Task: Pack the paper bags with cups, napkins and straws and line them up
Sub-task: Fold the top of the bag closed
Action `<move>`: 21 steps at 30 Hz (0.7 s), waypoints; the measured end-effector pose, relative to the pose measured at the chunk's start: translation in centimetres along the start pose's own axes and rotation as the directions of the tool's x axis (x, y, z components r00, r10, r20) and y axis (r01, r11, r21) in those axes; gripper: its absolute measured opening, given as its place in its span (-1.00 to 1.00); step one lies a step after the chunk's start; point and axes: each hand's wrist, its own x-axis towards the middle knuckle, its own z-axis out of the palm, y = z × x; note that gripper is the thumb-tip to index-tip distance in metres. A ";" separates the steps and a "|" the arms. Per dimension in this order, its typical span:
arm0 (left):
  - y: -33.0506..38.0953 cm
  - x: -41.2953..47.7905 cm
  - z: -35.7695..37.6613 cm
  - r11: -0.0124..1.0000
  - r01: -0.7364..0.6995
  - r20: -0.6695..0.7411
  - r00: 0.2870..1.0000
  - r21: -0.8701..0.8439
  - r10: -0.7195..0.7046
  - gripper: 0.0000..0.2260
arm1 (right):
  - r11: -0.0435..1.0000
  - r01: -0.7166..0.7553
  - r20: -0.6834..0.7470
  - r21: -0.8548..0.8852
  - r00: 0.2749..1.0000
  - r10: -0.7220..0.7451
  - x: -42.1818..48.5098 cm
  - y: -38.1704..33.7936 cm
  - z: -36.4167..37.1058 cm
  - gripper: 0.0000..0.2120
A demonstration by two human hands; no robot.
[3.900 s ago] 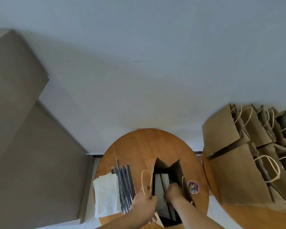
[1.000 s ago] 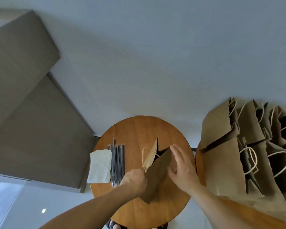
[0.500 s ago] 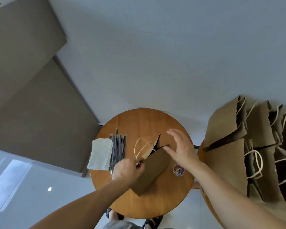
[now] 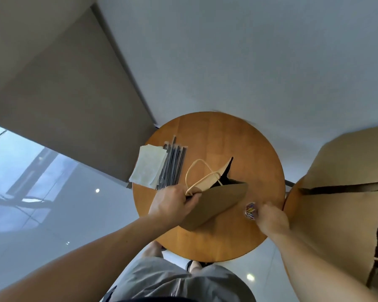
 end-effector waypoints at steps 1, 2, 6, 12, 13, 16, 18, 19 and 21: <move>0.0 0.0 0.1 1.000 -0.009 -0.003 1.000 -0.007 0.009 -0.79 | 0.999 0.033 0.005 -0.020 0.999 -0.033 0.3 0.0 0.1 -0.76; -0.1 0.0 0.1 1.000 -0.016 -0.005 1.000 -0.013 0.016 -0.79 | 0.998 0.063 0.009 -0.031 0.998 -0.063 0.6 0.0 0.2 -0.77; 0.1 0.1 0.3 0.999 -0.037 -0.002 0.999 -0.020 0.037 -0.78 | 0.988 0.122 -0.007 -0.092 0.992 -0.124 1.2 0.1 0.5 -0.80; 0.3 0.3 0.1 0.999 -0.047 -0.004 0.999 -0.019 0.046 -0.77 | 0.974 0.198 -0.010 -0.115 0.980 -0.200 0.9 0.4 0.3 -0.71; 0.3 0.3 0.1 0.999 -0.045 0.000 0.999 -0.021 0.045 -0.77 | 0.973 0.207 -0.013 -0.105 0.978 -0.210 0.8 0.6 0.3 -0.70; 0.2 0.3 0.0 0.999 -0.044 0.020 0.999 -0.019 0.044 -0.76 | 0.971 0.220 -0.015 -0.092 0.975 -0.222 0.6 1.0 0.1 -0.72; 0.1 0.2 0.1 0.999 -0.045 0.024 0.999 -0.018 0.046 -0.76 | 0.979 0.196 -0.030 -0.060 0.980 -0.198 0.4 1.2 -0.1 -0.73; 0.1 0.2 0.1 0.999 -0.048 0.026 0.998 -0.017 0.048 -0.76 | 0.983 0.180 -0.043 -0.041 0.982 -0.182 0.4 1.3 -0.2 -0.74; 0.0 0.2 0.2 0.999 -0.048 0.028 0.998 -0.023 0.048 -0.76 | 0.987 0.162 -0.063 -0.005 0.985 -0.162 0.4 1.5 -0.3 -0.75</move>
